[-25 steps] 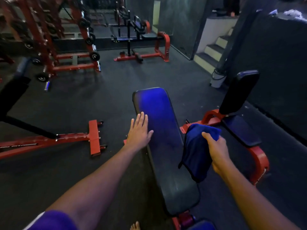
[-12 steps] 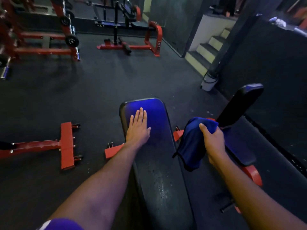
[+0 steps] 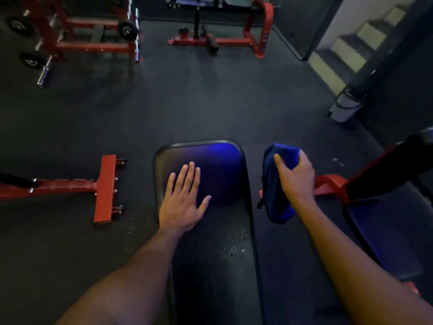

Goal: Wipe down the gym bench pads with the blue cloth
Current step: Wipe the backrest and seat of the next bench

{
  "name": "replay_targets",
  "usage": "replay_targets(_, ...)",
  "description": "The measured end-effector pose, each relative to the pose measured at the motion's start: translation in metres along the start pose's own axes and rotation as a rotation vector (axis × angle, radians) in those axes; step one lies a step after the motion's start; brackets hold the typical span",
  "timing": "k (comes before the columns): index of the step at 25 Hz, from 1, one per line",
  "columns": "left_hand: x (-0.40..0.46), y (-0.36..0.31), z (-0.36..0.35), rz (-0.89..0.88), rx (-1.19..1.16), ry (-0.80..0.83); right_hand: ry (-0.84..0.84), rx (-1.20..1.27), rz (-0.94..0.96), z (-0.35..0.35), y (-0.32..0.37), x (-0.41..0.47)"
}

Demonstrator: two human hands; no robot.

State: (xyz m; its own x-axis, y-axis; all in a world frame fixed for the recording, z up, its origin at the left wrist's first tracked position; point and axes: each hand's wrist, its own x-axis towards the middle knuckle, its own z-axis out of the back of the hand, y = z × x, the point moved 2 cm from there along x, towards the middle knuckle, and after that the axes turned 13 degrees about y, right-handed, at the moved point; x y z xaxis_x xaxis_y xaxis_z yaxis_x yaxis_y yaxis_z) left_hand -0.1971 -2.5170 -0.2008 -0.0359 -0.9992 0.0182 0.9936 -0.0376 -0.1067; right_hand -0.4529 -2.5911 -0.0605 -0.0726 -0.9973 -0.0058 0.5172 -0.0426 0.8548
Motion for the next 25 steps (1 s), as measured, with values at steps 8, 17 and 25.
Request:
replay_targets(8,0.006,-0.001,-0.012,0.029,0.119,-0.072,0.523,-0.011,0.146,-0.088,-0.029,0.076)
replay_targets(17,0.034,-0.025,-0.004,-0.043,0.148,-0.114,0.541,0.084,0.222,-0.118,-0.058,0.105)
replay_targets(25,0.032,-0.021,-0.011,-0.043,0.198,-0.115,0.544,0.095,0.229,-0.097,-0.138,-0.009)
